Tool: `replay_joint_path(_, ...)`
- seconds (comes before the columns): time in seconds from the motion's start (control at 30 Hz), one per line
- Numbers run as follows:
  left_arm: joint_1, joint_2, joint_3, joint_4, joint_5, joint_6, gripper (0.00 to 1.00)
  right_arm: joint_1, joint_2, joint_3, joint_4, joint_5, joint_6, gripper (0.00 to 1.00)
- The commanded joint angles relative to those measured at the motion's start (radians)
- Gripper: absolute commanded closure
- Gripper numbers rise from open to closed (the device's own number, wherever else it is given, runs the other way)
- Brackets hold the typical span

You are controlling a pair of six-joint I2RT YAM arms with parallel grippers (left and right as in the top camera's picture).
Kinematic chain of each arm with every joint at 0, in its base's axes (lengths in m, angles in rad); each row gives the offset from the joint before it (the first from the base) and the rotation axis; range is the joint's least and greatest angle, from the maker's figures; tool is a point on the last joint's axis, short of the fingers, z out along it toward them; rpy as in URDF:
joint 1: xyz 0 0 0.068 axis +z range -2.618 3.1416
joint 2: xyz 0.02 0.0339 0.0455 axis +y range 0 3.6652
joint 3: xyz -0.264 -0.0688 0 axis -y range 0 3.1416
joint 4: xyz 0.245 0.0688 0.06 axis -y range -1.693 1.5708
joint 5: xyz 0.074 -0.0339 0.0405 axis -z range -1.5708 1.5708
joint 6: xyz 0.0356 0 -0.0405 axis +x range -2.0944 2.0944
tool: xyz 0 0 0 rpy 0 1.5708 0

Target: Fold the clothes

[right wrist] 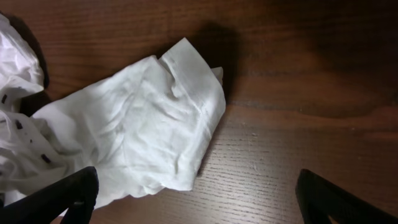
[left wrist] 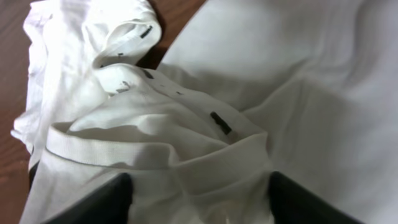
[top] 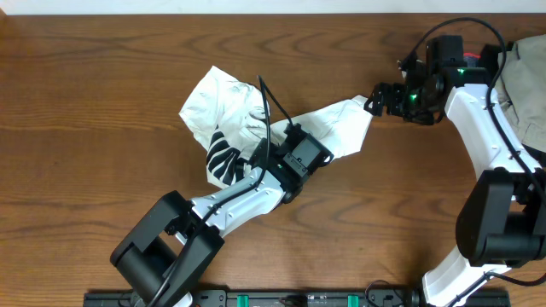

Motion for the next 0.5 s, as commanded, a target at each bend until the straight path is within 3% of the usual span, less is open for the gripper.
replay_joint_path(0.0,0.003,0.011,0.019,-0.002,-0.027,0.003,0.38,0.005,0.006,-0.007,0.003,-0.001,-0.014,0.01)
replay_joint_path(0.1,0.003,0.011,0.019,-0.002,-0.027,0.002,0.39,0.005,0.006,-0.023,0.007,-0.001,-0.014,0.01)
replay_joint_path(0.3,0.003,0.011,0.019,0.004,-0.026,-0.005,0.61,0.005,0.006,-0.062,0.039,-0.005,0.003,0.01)
replay_joint_path(0.47,0.003,0.011,0.019,0.021,-0.019,-0.006,0.88,0.006,0.006,-0.067,0.048,-0.005,0.051,0.01)
